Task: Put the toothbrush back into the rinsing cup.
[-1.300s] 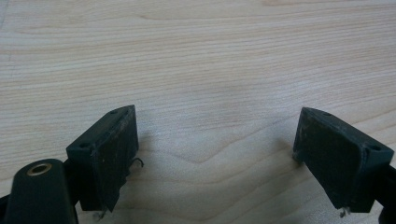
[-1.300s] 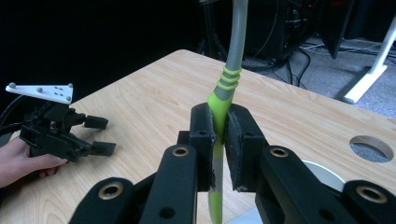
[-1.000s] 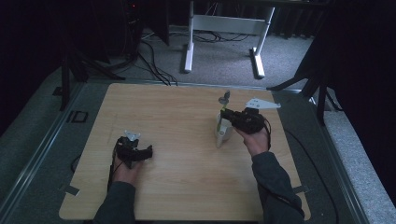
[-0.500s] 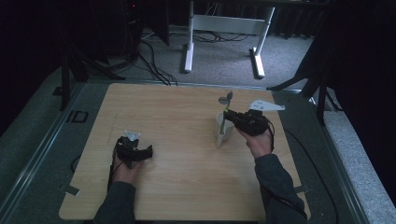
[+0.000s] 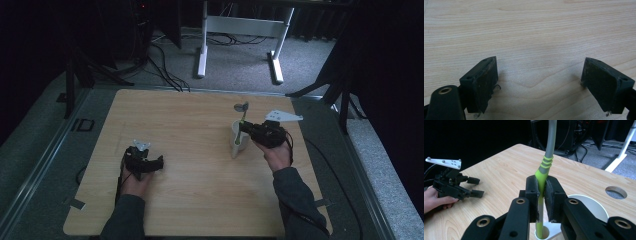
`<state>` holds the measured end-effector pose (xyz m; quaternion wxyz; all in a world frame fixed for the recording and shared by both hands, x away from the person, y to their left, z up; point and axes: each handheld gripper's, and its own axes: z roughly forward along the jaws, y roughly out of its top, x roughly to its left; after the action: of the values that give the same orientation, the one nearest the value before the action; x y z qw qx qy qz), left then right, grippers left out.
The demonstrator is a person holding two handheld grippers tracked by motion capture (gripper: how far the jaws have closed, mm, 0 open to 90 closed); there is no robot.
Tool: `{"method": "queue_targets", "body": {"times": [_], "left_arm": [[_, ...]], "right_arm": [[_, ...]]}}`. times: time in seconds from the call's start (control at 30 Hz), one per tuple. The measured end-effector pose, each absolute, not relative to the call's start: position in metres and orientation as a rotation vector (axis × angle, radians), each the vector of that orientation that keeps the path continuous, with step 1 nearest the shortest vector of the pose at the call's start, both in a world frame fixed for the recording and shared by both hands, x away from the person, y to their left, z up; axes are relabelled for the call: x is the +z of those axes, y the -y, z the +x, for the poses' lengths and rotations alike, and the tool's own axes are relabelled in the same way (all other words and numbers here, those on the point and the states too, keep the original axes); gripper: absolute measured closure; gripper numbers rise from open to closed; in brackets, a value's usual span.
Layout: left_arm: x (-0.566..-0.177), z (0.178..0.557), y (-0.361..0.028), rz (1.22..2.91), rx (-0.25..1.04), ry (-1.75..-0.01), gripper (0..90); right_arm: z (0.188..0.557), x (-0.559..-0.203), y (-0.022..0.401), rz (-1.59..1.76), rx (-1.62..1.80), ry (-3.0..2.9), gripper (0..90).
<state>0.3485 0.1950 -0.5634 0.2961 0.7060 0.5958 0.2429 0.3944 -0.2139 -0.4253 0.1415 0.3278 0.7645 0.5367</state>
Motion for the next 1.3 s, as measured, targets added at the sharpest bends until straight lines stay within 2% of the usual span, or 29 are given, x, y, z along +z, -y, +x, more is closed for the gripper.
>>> {"method": "queue_targets", "body": {"times": [0.93, 1.03, 1.07, 1.1, 1.2, 1.3], "left_arm": [[-0.564, 0.349, -0.195, 1.877, 0.647, -1.585, 14.5], [-0.564, 0.349, -0.195, 1.877, 0.647, -1.583, 14.5], [-0.564, 0.348, -0.195, 1.877, 0.646, -1.584, 14.5], [-0.564, 0.348, -0.195, 1.877, 0.646, -1.584, 14.5], [-0.564, 0.348, -0.195, 1.877, 0.646, -1.584, 14.5], [-0.564, 0.348, -0.195, 1.877, 0.646, -1.584, 14.5]], "right_arm": [[0.395, -0.450, 0.211, 0.977, 1.482, -2.314, 79.7], [0.397, -0.455, 0.207, 0.984, 1.448, -2.390, 57.8], [0.397, -0.458, 0.206, 0.987, 1.420, -2.403, 53.6], [0.397, -0.458, 0.206, 0.987, 1.420, -2.403, 53.6], [0.395, -0.464, 0.202, 0.994, 1.372, -2.421, 41.7], [0.393, -0.465, 0.201, 0.997, 1.369, -2.413, 39.0]]}}
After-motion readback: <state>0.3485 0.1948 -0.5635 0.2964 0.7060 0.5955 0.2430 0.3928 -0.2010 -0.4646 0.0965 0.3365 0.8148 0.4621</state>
